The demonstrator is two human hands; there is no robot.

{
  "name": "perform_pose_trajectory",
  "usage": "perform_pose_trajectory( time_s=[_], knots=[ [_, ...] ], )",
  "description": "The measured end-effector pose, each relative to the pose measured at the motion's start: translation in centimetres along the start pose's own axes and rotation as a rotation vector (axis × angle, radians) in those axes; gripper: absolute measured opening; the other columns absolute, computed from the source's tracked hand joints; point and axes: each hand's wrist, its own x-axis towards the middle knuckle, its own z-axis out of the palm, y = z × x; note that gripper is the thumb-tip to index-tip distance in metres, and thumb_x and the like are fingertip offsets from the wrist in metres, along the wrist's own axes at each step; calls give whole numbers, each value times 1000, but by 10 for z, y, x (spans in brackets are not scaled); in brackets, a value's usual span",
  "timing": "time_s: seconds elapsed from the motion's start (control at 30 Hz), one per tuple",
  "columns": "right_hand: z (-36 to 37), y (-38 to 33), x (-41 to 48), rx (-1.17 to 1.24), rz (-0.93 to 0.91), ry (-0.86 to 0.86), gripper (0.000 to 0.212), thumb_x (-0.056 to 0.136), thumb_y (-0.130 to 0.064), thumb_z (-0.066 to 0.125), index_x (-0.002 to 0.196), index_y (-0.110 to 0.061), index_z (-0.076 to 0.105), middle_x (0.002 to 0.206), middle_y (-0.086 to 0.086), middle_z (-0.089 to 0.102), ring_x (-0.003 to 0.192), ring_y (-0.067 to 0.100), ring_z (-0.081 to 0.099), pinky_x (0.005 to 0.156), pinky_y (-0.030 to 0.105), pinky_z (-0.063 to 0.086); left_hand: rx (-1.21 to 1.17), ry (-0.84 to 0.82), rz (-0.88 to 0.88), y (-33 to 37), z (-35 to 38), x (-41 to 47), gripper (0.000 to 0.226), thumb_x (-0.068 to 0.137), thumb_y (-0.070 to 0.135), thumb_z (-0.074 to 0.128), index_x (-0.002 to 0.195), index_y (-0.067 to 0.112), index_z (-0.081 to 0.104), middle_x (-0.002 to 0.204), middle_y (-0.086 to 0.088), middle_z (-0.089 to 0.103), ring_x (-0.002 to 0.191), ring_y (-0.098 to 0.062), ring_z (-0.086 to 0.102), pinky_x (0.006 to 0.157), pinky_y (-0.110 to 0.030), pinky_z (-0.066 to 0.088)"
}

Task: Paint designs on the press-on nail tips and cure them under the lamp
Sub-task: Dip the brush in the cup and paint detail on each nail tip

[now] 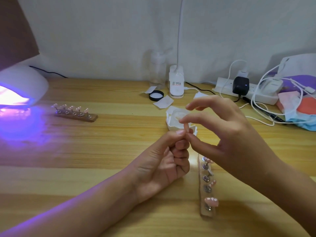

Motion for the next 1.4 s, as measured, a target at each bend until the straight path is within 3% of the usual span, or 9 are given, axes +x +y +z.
perform_pose_trajectory(
  time_s=[0.17,0.3,0.43,0.73,0.87,0.97,1.07,1.2,1.4],
  knots=[
    [-12,6,-3,80,35,-27,23,88,-29,67,106,-16,73,118,2,59,111,19,56,98,44,43,174,73,121,0,2,-1,6,78,20,74,85,19,73,68,8,45,56,-4,35,52,-13,33],
    [-30,27,-20,149,136,-92,21,92,-37,68,110,-27,69,119,-6,56,119,13,51,102,25,38,1014,182,370,1,-8,-6,11,83,16,73,79,26,71,61,17,51,55,0,43,54,-9,36],
    [-36,42,-39,221,243,-189,27,81,-41,64,107,-39,67,121,-14,56,120,11,51,101,37,42,1526,48,402,-11,-11,-8,10,79,28,76,85,32,69,69,15,52,60,-3,46,59,-13,36],
    [-47,36,-27,104,23,-386,23,89,-50,61,107,-38,70,124,-13,56,123,15,47,102,31,36,1582,78,369,-20,-7,-5,23,72,55,66,90,41,66,73,19,54,65,-2,50,60,-23,40],
    [-53,35,-25,80,14,-395,27,89,-53,56,107,-39,70,125,-15,55,126,15,45,104,29,34,1528,115,318,-21,-4,-2,12,74,46,71,84,40,68,62,21,54,57,1,48,57,-23,37],
    [-54,35,-24,95,37,-387,25,90,-52,58,107,-38,70,124,-15,55,125,15,46,104,28,33,1328,106,226,-16,-2,-2,8,79,34,78,74,34,72,52,18,49,50,2,41,52,-12,33],
    [-55,36,-24,115,71,-372,23,90,-53,63,108,-40,69,123,-17,56,125,14,47,102,33,36,1176,146,288,-13,-1,-3,8,77,32,79,73,30,71,59,16,55,56,-2,45,54,-11,36],
    [-54,32,-24,123,100,-330,27,85,-51,58,109,-42,68,121,-21,57,123,10,49,99,31,38,956,205,362,-10,-3,-5,6,76,29,75,79,28,69,85,2,76,77,-12,69,74,-24,54],
    [-44,25,-26,127,114,-277,24,88,-44,67,107,-30,73,114,-14,62,114,11,53,98,27,39,963,161,360,-9,-3,-4,6,78,25,73,82,29,73,80,10,72,74,-2,62,69,-12,48]
  ],
)
